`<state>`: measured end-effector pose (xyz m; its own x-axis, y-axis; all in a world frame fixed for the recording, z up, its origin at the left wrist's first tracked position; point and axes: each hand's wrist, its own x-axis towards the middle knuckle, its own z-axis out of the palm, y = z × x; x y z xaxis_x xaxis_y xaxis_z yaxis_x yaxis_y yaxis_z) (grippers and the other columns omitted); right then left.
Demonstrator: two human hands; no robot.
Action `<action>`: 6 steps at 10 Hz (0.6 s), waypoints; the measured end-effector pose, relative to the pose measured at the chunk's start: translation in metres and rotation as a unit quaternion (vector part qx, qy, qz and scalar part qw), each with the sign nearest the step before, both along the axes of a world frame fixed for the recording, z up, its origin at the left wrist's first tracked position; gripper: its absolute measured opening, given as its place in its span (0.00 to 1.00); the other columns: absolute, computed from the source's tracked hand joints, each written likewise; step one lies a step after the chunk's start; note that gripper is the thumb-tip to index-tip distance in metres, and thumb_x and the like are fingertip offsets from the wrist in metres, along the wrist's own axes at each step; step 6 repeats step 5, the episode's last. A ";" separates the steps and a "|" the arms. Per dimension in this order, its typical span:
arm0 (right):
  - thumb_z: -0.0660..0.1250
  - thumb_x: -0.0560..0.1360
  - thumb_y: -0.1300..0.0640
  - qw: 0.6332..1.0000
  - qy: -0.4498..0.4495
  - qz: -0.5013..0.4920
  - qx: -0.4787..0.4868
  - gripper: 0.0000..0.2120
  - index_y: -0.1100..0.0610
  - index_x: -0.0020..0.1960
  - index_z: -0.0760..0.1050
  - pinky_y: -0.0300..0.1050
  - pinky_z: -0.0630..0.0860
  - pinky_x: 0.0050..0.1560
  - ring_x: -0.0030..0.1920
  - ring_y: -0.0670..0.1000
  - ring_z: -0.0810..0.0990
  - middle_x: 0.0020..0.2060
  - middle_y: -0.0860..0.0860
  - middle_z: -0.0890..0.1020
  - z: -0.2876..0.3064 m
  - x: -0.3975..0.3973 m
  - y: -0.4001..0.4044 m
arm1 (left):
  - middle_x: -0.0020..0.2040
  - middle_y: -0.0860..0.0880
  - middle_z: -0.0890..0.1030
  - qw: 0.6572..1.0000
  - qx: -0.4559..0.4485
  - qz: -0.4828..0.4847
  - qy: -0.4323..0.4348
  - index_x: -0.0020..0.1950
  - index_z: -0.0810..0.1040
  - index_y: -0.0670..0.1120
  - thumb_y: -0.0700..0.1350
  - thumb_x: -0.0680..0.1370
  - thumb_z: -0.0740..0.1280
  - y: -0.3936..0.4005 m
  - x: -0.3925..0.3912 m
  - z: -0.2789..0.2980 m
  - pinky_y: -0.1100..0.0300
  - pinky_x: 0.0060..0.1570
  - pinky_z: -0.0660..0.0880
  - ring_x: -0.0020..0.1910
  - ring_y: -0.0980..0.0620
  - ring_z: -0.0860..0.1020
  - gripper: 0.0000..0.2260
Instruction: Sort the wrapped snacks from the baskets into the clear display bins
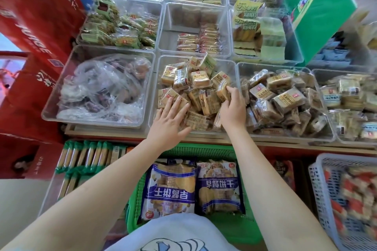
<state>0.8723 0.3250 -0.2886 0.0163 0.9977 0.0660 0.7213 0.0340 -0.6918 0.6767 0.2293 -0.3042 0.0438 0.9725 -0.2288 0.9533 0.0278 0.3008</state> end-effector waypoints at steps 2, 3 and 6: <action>0.61 0.79 0.59 0.998 -0.005 0.007 -0.063 0.20 0.53 0.71 0.69 0.58 0.66 0.73 0.73 0.55 0.64 0.73 0.55 0.66 0.007 -0.004 -0.009 | 0.80 0.52 0.37 0.999 -0.023 -0.017 0.016 0.81 0.43 0.58 0.62 0.81 0.58 0.006 -0.003 0.018 0.47 0.76 0.40 0.79 0.49 0.35 0.34; 0.59 0.81 0.56 0.998 -0.008 -0.015 -0.062 0.21 0.50 0.74 0.68 0.56 0.62 0.76 0.77 0.55 0.59 0.78 0.54 0.60 0.016 0.004 -0.030 | 0.82 0.50 0.45 1.000 0.006 -0.022 -0.006 0.81 0.48 0.57 0.56 0.81 0.61 0.003 -0.009 0.026 0.46 0.77 0.46 0.80 0.47 0.43 0.33; 0.60 0.80 0.59 0.994 0.085 -0.050 -0.037 0.12 0.53 0.57 0.80 0.47 0.77 0.56 0.53 0.54 0.79 0.56 0.51 0.80 0.057 -0.002 -0.117 | 0.69 0.50 0.74 0.984 0.045 0.002 -0.175 0.76 0.65 0.52 0.47 0.81 0.64 -0.051 -0.006 0.075 0.55 0.55 0.79 0.58 0.54 0.77 0.23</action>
